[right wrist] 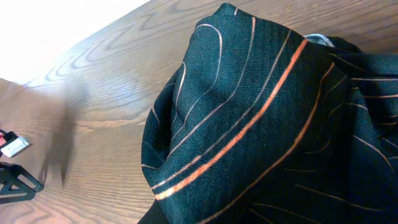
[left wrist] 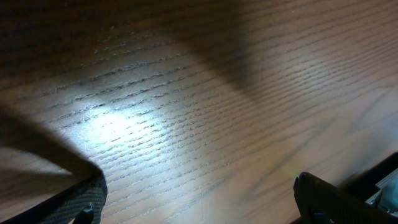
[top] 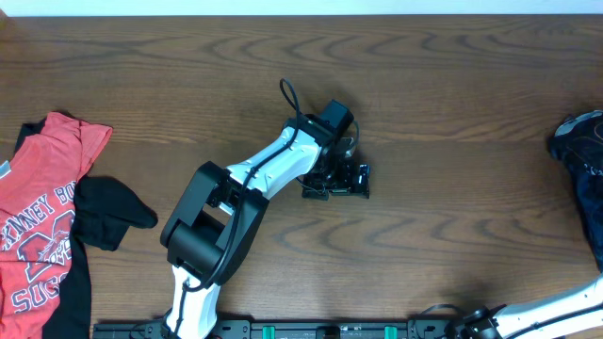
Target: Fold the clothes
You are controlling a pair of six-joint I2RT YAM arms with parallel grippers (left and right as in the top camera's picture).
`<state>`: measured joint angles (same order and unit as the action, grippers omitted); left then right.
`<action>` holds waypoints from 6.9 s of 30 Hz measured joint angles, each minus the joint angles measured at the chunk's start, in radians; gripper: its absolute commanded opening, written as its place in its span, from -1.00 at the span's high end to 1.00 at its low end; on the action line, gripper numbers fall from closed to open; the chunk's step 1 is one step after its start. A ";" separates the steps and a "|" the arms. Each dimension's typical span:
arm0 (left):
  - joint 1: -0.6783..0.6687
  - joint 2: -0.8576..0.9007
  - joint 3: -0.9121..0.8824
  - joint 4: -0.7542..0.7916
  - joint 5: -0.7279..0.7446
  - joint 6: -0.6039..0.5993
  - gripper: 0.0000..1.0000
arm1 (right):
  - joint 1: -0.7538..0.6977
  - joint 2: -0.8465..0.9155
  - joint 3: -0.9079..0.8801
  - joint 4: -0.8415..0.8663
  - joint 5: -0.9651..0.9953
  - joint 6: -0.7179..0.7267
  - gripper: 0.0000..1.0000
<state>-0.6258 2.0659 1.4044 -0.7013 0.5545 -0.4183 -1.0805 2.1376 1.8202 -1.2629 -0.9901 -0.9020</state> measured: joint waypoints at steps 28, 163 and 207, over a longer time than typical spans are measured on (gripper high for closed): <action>0.000 0.003 0.000 0.085 -0.005 0.000 -0.96 | 0.241 -0.171 0.235 0.023 0.063 0.042 0.98; 0.085 0.008 0.001 0.192 -0.037 -0.119 -0.96 | 0.204 -0.449 -0.327 0.545 0.223 0.705 0.98; 0.079 0.008 0.001 0.178 -0.034 -0.134 -0.96 | 0.052 -0.413 -0.272 0.757 -0.153 0.567 0.98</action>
<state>-0.5465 2.0739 1.4055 -0.5232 0.5205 -0.5518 -1.0283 1.7248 1.5478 -0.5056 -1.1431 -0.3351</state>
